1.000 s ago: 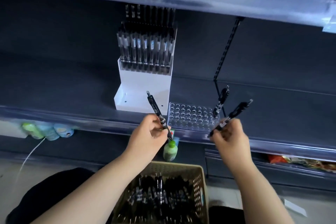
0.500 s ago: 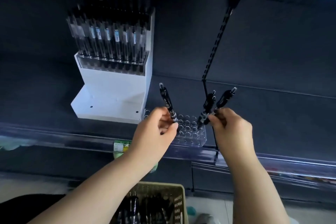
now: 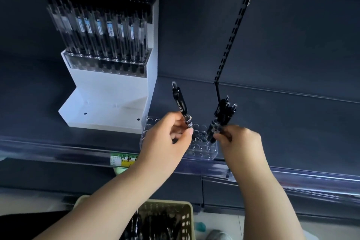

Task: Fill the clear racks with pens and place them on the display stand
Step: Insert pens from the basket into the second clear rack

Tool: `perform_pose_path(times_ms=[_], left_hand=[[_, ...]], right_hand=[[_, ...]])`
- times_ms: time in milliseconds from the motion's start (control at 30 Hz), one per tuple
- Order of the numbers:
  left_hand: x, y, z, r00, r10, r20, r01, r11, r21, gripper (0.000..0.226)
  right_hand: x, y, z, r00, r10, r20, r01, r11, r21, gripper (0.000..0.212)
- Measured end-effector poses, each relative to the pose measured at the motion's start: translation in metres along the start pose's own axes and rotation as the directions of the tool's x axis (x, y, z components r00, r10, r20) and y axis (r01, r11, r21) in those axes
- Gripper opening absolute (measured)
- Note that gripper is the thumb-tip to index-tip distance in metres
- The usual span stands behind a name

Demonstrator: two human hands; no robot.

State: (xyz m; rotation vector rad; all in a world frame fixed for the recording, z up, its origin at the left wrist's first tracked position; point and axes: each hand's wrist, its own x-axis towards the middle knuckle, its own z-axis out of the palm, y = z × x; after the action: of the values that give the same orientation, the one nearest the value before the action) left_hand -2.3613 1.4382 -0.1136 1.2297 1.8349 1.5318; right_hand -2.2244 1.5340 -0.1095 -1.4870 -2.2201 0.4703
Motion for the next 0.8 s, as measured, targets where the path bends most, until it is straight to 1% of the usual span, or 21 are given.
perform_pose_path(times_ms=[67,133,167,233,333,433,567,600,733,800], left_hand=[[0.002,0.001,0.003,1.000,0.006,-0.003,-0.006,1.000,0.023,0.019],[0.003,0.003,0.005,1.000,0.009,0.000,-0.009,1.000,0.029,0.019],[0.003,0.004,0.006,1.000,0.013,0.002,-0.013,1.000,0.024,0.021],[0.005,0.006,0.008,1.000,0.029,0.003,-0.029,0.999,0.029,0.025],[0.008,0.008,0.011,0.999,0.048,0.006,-0.049,0.997,0.055,0.021],[0.009,0.007,0.015,0.999,0.048,-0.004,-0.048,0.998,0.045,0.020],[0.005,0.005,0.021,0.997,0.077,0.001,-0.076,0.994,0.073,0.025],[0.003,0.004,0.022,0.996,0.084,-0.001,-0.083,0.993,0.088,0.026],[0.001,0.005,0.024,0.997,0.075,-0.014,-0.073,0.991,0.108,0.033],[0.000,0.005,0.023,0.998,0.063,-0.017,-0.061,0.992,0.111,0.034]], right_hand=[[0.001,0.000,0.005,0.998,0.020,0.063,-0.020,1.000,-0.002,0.016],[0.002,0.000,0.008,0.995,0.042,0.096,-0.045,0.999,0.029,0.017],[0.003,0.000,0.007,0.995,0.050,0.085,-0.054,0.998,0.044,0.018],[0.005,0.000,0.005,0.998,0.055,0.014,-0.056,0.996,0.063,0.019],[0.005,-0.001,0.003,0.996,0.026,-0.080,-0.018,0.994,0.109,0.016],[0.003,0.001,0.004,0.998,0.001,-0.068,0.006,0.996,0.090,0.013],[0.002,0.005,0.003,0.997,0.018,-0.069,-0.012,0.996,0.089,0.013],[0.002,0.005,0.003,0.997,0.022,-0.074,-0.015,0.995,0.098,0.014],[0.000,-0.003,0.009,0.998,0.027,-0.059,-0.023,0.997,0.072,0.034],[-0.001,-0.005,0.014,0.998,0.040,-0.051,-0.039,0.999,0.027,0.034]])
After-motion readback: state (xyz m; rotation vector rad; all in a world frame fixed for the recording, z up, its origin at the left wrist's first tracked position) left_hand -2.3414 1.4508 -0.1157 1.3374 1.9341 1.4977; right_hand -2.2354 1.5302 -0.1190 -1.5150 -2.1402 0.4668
